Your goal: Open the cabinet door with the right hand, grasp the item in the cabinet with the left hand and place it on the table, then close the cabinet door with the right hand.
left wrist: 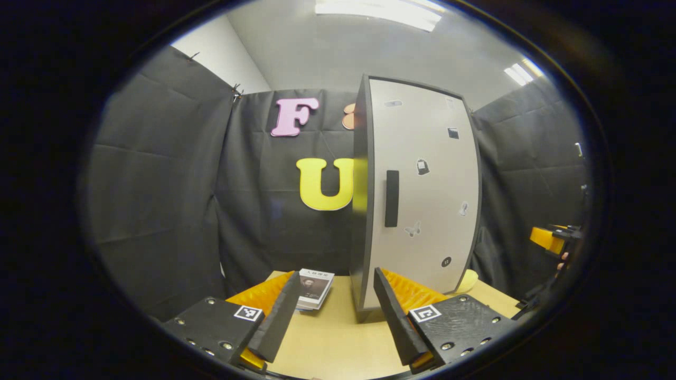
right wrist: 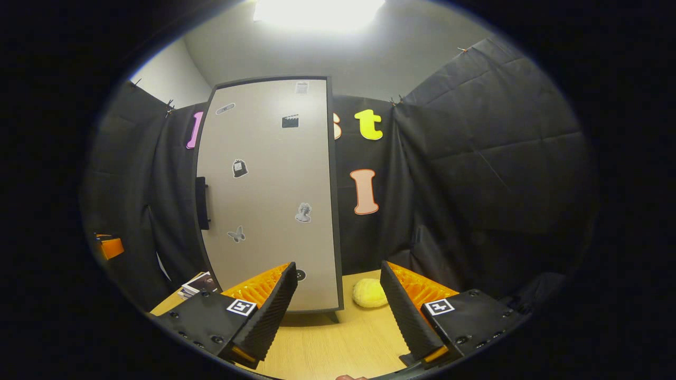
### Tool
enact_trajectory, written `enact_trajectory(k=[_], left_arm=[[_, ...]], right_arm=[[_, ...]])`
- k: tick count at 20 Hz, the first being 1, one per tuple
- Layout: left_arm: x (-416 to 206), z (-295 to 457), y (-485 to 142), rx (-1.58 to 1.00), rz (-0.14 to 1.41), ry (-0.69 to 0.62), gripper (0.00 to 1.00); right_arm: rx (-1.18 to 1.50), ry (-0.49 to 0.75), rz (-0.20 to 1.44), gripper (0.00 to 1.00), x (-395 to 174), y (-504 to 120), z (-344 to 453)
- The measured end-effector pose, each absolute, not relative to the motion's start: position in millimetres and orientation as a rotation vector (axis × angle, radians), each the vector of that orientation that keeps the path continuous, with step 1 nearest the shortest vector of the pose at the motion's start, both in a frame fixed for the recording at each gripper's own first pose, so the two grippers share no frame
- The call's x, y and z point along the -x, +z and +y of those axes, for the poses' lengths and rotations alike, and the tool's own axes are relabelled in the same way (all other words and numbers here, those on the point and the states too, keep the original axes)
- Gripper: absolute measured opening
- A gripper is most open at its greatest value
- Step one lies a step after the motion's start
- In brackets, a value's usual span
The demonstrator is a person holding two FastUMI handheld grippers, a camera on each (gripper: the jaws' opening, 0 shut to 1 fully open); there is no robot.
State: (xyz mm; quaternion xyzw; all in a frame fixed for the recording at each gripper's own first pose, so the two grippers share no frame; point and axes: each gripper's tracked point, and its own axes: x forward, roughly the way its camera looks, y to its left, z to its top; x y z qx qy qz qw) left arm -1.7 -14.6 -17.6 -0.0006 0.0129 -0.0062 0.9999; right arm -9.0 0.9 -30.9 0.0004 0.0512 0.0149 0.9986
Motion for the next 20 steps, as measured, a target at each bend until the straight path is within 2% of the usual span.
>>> enact_trajectory(k=[1, 6, 7, 8, 20], left_arm=[[0, -14, -18, 0.004, 0.026, -0.013, 0.86], [-5, -8, -22, 0.008, 0.032, -0.009, 0.83], [-6, -6, -24, 0.006, 0.035, -0.004, 0.83], [-6, -2, -26, 0.006, 0.038, -0.001, 0.86], [8, 57, -51, 0.062, 0.065, 0.103, 0.86]], right_arm=[[-0.001, 0.029, 0.103, 0.96, 8, -32, 1], [0.003, 0.029, 0.111, 0.96, 3, -31, 7], [0.001, 0.034, 0.117, 1.0, 2, -33, 10], [-0.001, 0.046, 0.129, 0.99, 0, -33, 17], [0.002, 0.224, 0.107, 0.98, -60, 34, 129]])
